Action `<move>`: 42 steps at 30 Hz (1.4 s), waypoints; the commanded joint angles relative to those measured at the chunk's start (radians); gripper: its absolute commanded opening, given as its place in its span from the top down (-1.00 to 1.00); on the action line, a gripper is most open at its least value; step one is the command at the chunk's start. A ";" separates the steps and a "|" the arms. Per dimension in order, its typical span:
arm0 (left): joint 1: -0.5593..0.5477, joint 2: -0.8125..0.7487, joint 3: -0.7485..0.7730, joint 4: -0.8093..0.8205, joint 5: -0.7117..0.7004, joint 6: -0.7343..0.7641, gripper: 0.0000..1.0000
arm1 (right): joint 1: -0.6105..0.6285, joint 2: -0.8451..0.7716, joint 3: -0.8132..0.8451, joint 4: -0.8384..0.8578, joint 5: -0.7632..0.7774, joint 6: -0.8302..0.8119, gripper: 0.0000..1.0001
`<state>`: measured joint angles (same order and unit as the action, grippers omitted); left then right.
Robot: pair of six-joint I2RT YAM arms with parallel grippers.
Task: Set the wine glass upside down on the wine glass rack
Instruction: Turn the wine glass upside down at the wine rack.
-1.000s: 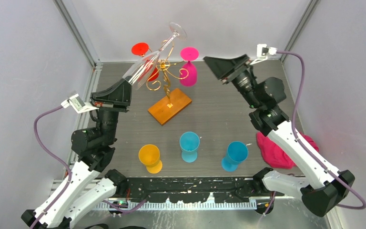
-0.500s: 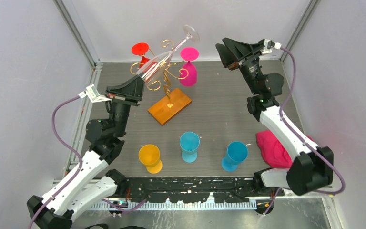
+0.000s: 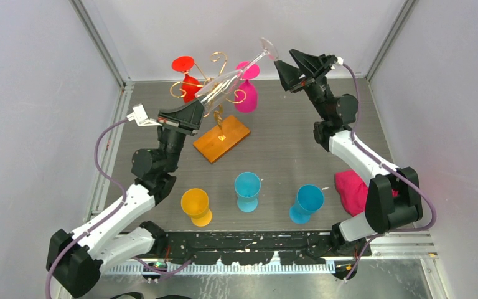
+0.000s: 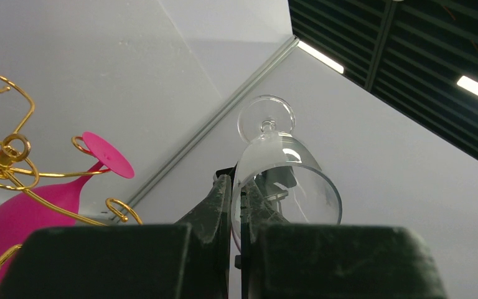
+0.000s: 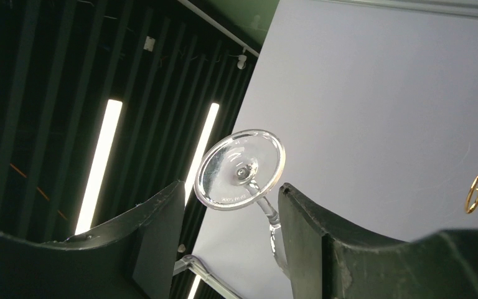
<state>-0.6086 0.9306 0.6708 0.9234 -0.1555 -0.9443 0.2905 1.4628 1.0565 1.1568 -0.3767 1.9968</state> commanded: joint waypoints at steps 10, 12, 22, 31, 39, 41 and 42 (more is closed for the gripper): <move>0.005 0.074 -0.013 0.232 0.004 -0.119 0.99 | -0.002 0.039 0.050 0.136 -0.022 0.143 -0.21; 0.004 0.083 -0.013 0.239 0.009 -0.124 0.99 | 0.000 0.038 0.053 0.138 -0.023 0.151 -0.21; 0.005 0.107 -0.046 0.280 0.002 -0.152 0.99 | 0.048 0.025 0.088 0.112 -0.033 0.149 -0.19; 0.006 0.119 -0.066 0.313 0.004 -0.170 0.99 | 0.074 0.003 0.083 0.087 -0.025 0.136 -0.09; 0.009 0.118 -0.112 0.365 -0.012 -0.189 0.99 | 0.074 -0.002 0.070 0.099 -0.018 0.145 -0.06; 0.011 0.116 -0.121 0.371 -0.013 -0.191 0.99 | 0.074 -0.002 0.068 0.099 -0.016 0.147 -0.07; 0.013 0.116 -0.125 0.381 -0.013 -0.193 0.99 | 0.074 -0.002 0.066 0.098 -0.015 0.148 -0.06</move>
<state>-0.6056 1.0603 0.5537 1.1881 -0.1566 -1.1229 0.3649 1.5097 1.1034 1.2175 -0.3973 2.0636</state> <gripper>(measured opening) 0.041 0.536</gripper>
